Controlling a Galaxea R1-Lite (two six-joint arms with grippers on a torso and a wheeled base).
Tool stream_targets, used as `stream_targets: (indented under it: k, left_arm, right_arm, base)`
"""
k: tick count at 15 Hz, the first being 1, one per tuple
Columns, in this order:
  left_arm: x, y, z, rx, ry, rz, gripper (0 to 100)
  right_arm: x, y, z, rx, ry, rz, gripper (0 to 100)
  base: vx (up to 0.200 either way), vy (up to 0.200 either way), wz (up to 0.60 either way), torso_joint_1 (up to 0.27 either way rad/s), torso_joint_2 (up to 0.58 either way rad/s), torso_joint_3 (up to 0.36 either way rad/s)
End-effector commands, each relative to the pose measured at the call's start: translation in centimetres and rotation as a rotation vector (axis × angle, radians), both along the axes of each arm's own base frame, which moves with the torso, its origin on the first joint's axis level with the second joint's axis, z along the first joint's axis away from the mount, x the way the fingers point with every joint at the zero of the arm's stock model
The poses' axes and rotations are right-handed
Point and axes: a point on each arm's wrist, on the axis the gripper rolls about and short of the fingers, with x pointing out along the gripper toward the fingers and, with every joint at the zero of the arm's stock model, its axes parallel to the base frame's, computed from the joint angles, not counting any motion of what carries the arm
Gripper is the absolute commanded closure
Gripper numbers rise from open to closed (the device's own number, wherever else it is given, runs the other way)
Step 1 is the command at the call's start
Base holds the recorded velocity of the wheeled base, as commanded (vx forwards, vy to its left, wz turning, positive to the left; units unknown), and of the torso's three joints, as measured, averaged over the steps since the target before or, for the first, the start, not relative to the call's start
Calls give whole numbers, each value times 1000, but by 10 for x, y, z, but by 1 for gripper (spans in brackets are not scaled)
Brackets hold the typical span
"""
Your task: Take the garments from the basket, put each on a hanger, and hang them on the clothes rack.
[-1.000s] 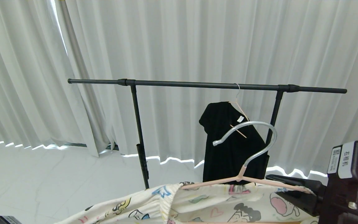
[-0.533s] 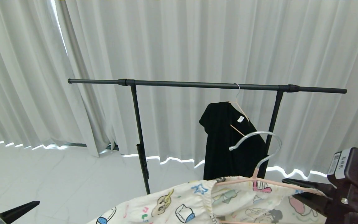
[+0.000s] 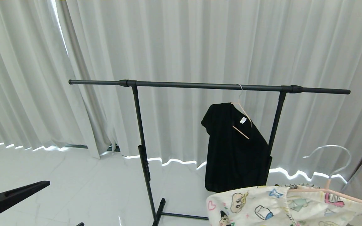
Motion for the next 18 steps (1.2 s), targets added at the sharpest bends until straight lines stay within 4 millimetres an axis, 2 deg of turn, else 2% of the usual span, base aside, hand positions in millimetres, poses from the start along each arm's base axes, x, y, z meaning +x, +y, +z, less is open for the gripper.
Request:
stream_targets:
  k: [1, 3, 6, 8, 10, 14, 18]
  left_arm:
    - [19, -2, 12, 16, 25, 68, 0]
    - [42, 3, 21, 61, 54, 277, 0]
    - [52, 3, 21, 93, 72, 333, 0]
    - [54, 2, 19, 105, 86, 331, 0]
    - [56, 2, 19, 106, 91, 331, 0]
    - [56, 1, 18, 108, 96, 331, 0]
    - [58, 1, 18, 105, 102, 332, 0]
  right_arm:
    - [-20, -23, 0, 16, -45, -123, 100]
    - [-34, -36, -8, -36, -27, -266, 100]
    - [-62, -50, -21, -67, 19, -453, 100]
    - [-71, -50, -28, -74, 39, -592, 100]
    - [-71, -49, -29, -75, 53, -658, 100]
    - [-59, -47, -25, -78, 72, -659, 100]
    - [-27, -44, -13, -67, 49, -661, 100]
  base:
    - [0, 0, 0, 0, 0, 0]
    - [0, 0, 0, 0, 0, 0]
    - [0, 0, 0, 0, 0, 0]
    - [0, 0, 0, 0, 0, 0]
    - [0, 0, 0, 0, 0, 0]
    - [0, 0, 0, 0, 0, 0]
    - [0, 0, 0, 0, 0, 0]
